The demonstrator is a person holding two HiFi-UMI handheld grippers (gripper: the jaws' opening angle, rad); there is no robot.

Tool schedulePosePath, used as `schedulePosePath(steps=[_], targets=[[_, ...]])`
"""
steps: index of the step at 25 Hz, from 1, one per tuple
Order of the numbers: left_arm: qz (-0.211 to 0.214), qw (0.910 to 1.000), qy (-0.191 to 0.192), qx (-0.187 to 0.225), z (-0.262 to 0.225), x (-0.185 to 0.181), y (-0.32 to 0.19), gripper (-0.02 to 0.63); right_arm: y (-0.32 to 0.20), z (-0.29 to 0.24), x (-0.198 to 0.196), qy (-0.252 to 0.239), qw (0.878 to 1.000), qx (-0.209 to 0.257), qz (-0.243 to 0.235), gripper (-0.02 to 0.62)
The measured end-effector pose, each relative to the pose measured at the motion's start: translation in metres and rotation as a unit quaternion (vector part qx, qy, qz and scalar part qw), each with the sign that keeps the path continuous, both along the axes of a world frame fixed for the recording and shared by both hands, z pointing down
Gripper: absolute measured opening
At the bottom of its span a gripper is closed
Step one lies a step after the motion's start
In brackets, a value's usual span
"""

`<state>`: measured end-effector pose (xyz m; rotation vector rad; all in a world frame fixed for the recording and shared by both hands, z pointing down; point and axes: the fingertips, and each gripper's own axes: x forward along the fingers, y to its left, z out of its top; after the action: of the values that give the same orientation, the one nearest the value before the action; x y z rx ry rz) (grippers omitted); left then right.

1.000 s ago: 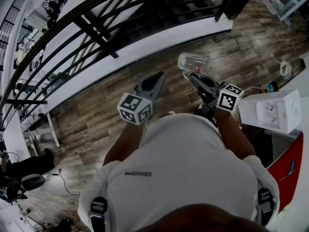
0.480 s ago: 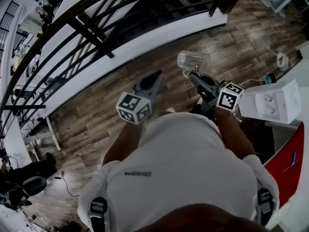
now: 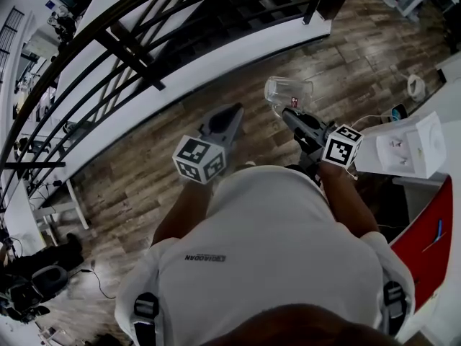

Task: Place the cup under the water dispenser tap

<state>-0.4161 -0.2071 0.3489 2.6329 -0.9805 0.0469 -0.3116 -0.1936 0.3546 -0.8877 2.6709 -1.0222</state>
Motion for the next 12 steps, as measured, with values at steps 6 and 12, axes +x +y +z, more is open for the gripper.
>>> schedulePosePath(steps=[6,12], targets=[[0.015,0.9999,-0.001,0.003,-0.003,0.028,0.005,-0.005,0.011,-0.002,0.027,0.002,1.0,0.006,0.016,0.051],[0.041,0.9992,0.001,0.001,-0.002,0.075,0.019,-0.005,0.031,0.001,0.073,0.007,0.999,0.001,0.043,0.051]])
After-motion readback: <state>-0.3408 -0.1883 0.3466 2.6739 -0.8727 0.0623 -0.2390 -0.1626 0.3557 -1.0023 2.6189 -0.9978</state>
